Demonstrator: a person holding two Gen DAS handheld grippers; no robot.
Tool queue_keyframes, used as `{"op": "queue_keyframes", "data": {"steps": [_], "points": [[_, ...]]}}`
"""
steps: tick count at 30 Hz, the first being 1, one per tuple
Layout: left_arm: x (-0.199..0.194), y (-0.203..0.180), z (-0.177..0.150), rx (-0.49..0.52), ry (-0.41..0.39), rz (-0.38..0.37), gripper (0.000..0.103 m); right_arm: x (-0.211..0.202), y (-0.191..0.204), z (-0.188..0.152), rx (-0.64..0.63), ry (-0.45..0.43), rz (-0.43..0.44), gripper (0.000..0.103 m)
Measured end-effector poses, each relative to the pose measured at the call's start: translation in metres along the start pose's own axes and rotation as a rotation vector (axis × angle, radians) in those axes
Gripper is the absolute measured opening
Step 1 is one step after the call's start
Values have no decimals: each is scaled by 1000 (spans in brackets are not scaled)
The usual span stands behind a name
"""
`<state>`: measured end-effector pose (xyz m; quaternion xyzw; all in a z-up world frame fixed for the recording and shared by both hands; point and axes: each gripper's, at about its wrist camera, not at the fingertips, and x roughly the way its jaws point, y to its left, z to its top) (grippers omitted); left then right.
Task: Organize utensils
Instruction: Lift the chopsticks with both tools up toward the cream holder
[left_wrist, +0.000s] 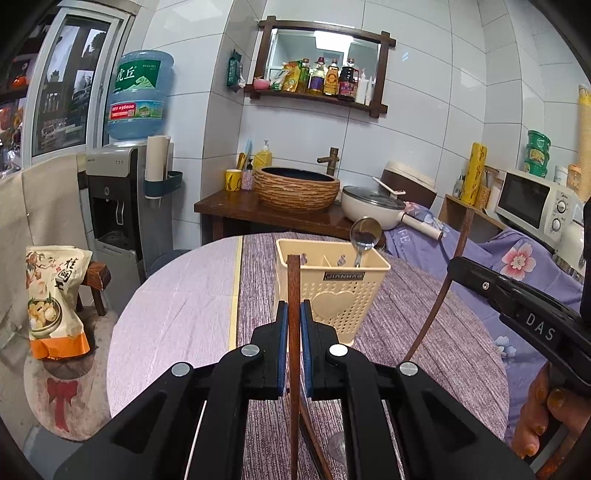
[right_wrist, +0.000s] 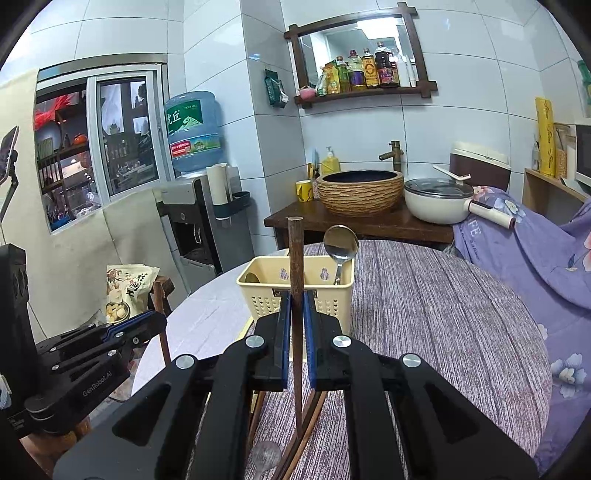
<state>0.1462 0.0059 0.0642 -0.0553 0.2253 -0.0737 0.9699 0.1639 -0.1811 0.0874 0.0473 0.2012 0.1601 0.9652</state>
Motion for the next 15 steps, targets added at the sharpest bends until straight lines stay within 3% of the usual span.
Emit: {"op": "queue_keyframes", "data": {"steps": [15], "points": [[4, -13, 54, 54, -72, -45, 7, 13, 1, 56, -24, -38, 44, 8]]}}
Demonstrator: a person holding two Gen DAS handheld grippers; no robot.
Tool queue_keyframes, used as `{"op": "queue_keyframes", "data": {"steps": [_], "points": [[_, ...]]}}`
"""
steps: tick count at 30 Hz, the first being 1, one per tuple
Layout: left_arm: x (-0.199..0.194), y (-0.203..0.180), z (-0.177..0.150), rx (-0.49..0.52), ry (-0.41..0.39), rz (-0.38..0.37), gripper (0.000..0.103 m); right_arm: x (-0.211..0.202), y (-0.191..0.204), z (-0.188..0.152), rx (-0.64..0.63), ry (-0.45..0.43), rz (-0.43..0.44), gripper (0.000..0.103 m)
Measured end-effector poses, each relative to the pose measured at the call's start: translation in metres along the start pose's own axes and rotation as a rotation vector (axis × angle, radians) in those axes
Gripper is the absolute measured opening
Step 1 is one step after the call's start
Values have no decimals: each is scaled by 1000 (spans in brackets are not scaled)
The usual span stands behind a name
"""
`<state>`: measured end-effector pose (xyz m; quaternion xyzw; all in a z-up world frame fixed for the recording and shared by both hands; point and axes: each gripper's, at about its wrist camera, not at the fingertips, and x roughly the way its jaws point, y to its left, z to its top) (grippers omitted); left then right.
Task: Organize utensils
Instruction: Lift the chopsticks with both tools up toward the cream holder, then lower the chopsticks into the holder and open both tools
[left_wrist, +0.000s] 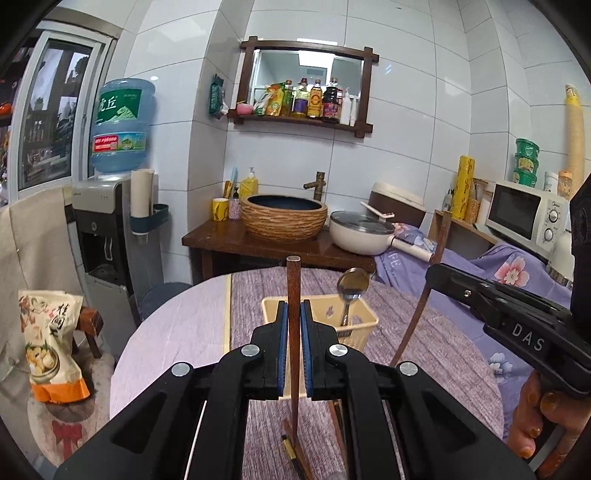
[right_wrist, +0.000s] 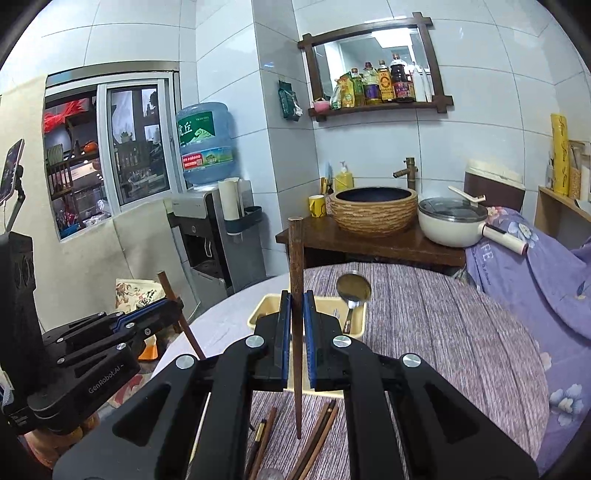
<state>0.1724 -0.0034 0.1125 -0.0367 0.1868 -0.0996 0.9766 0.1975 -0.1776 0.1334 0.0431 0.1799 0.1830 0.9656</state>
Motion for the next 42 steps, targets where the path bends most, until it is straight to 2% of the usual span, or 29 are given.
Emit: {"op": "queue_keyframes", "data": {"steps": [5, 8, 14, 17, 22, 28, 36, 42], "points": [[-4, -6, 43, 9, -57, -24, 7, 3, -4, 36, 15, -32, 9, 8], [-7, -9, 70, 2, -101, -30, 7, 1, -3, 61, 13, -82, -6, 8], [3, -11, 113, -23, -166, 1, 7, 7, 2, 99, 4, -145, -45, 8], [17, -11, 124, -31, -167, 25, 7, 19, 1, 105, -8, -147, -85, 8], [50, -4, 112, -64, -120, 52, 7, 43, -8, 95, 19, -120, -117, 8], [88, 3, 75, -78, -25, 57, 7, 79, -15, 54, 22, -57, -146, 8], [111, 9, 37, -83, 57, 62, 7, 108, -24, 16, 46, 29, -145, 8], [123, 10, 22, -82, 96, 65, 7, 114, -27, 3, 49, 48, -151, 8]]}}
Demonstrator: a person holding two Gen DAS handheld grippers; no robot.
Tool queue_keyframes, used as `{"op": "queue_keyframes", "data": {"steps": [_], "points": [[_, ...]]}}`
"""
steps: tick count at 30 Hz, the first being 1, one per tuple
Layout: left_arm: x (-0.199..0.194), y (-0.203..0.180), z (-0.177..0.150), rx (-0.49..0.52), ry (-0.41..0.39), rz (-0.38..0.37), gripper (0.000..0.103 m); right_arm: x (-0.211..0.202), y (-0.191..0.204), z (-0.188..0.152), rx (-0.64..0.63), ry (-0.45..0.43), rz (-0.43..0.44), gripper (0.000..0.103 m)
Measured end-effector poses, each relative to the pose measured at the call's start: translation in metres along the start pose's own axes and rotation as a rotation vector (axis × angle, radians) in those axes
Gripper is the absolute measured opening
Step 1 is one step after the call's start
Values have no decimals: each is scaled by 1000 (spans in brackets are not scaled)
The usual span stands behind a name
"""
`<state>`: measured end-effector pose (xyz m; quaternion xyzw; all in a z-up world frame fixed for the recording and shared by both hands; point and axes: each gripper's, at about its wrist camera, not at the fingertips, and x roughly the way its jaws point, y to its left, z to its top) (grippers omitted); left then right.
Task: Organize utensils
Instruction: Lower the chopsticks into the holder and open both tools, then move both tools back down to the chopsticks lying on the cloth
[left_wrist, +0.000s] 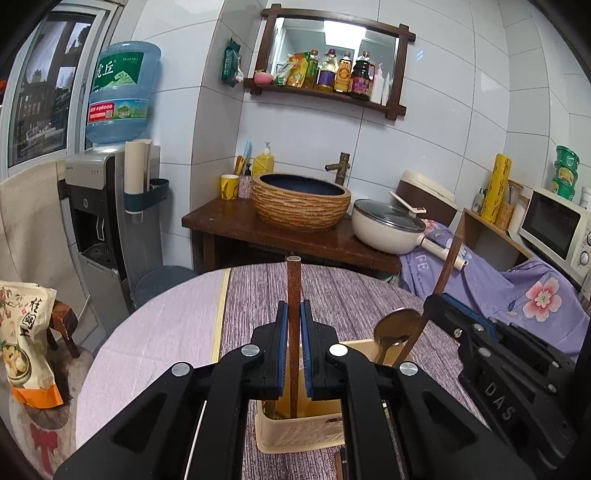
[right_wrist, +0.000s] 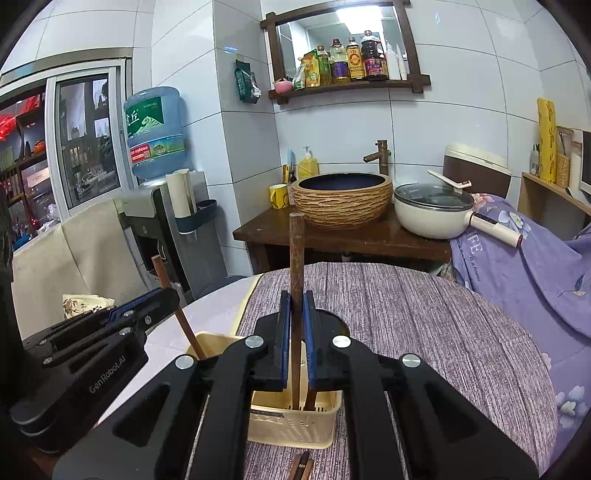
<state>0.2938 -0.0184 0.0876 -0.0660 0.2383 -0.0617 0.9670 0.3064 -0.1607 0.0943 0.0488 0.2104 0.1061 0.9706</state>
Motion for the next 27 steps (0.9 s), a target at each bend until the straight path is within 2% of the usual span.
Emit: {"op": "queue_keyframes", "data": {"steps": [5, 7, 8, 9, 11, 15, 18, 21, 27], "points": [[2, 1, -2, 15, -10, 11, 7, 0, -1, -2, -5, 2, -5, 8], [1, 2, -2, 3, -6, 0, 14, 0, -3, -3, 2, 6, -9, 11], [-1, 3, -2, -1, -14, 3, 26, -1, -5, -5, 7, 4, -12, 18], [-3, 4, -3, -7, -22, 3, 39, -3, -6, -5, 13, 0, -10, 35], [-12, 9, -4, -30, -47, -9, 54, -12, -9, -8, 28, -31, -11, 54], [-31, 14, -9, -37, -85, 4, 69, -28, -8, -13, -9, -68, -42, 54], [-45, 18, -19, -23, -85, 25, 76, -43, -8, -20, -22, -82, -60, 54], [-51, 22, -33, -8, -52, 47, 79, -52, -10, -32, -25, -49, -61, 54], [-51, 35, -76, -18, 65, 59, 79, -55, -5, -72, -48, 65, -61, 54]]}}
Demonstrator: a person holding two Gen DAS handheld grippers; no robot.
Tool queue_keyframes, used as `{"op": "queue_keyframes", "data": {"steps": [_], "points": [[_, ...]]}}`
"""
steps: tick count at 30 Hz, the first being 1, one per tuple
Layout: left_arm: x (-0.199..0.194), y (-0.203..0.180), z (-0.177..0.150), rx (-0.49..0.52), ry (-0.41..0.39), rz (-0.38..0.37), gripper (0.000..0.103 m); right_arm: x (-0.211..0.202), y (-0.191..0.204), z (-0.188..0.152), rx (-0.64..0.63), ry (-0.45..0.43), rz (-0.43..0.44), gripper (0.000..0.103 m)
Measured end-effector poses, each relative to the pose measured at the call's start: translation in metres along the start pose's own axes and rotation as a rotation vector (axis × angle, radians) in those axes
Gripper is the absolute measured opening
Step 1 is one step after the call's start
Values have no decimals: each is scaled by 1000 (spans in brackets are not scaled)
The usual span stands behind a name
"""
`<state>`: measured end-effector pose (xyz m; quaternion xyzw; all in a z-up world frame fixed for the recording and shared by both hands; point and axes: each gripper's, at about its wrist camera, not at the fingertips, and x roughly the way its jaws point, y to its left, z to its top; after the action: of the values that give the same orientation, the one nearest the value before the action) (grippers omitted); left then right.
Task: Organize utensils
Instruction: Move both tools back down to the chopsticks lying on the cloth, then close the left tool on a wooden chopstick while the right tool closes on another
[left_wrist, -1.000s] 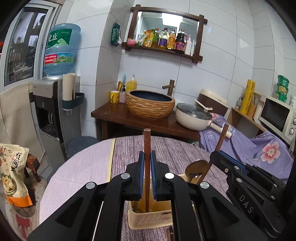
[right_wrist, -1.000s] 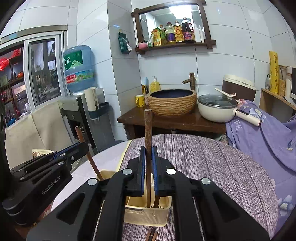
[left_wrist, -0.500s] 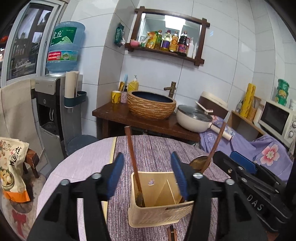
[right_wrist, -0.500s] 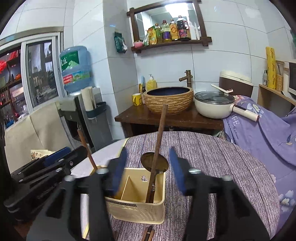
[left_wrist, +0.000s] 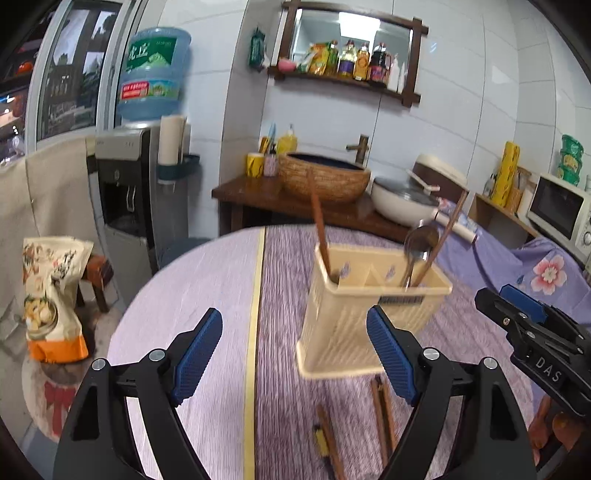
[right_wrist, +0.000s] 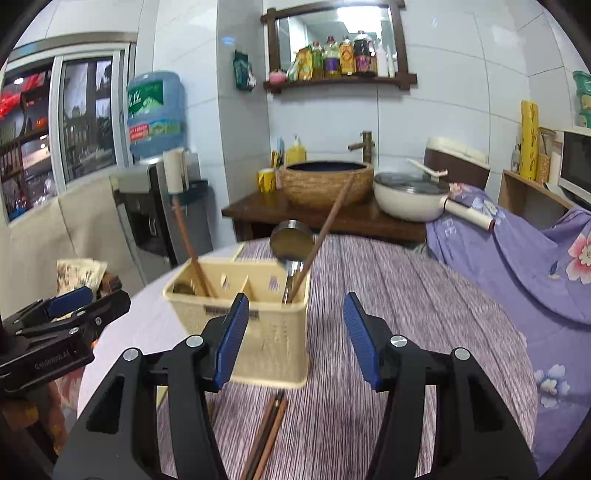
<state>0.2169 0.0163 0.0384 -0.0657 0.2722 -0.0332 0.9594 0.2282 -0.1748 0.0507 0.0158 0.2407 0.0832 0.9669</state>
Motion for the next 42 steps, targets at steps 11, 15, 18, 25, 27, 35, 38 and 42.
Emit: {"op": "queue_keyframes", "data": {"steps": [11, 15, 18, 25, 27, 35, 38, 42], "points": [[34, 2, -81, 28, 254, -21, 52, 32, 10, -87, -4, 261, 16, 53], [40, -1, -97, 35, 300, -26, 46, 45, 7, -110, 38, 343, 34, 43], [43, 0, -104, 31, 319, -25, 44, 53, 8, -122, 54, 391, 38, 39], [45, -4, -112, 44, 340, -26, 42, 62, 9, -132, 72, 428, 25, 33], [46, -5, -114, 45, 345, -25, 41, 64, 10, -133, 67, 433, 24, 33], [50, -10, -119, 43, 363, -40, 39, 71, 10, -130, 67, 446, -2, 32], [50, -11, -119, 45, 364, -42, 39, 76, 11, -127, 42, 443, -33, 27], [51, -14, -120, 61, 364, -37, 39, 82, 12, -125, 46, 439, -46, 24]]}}
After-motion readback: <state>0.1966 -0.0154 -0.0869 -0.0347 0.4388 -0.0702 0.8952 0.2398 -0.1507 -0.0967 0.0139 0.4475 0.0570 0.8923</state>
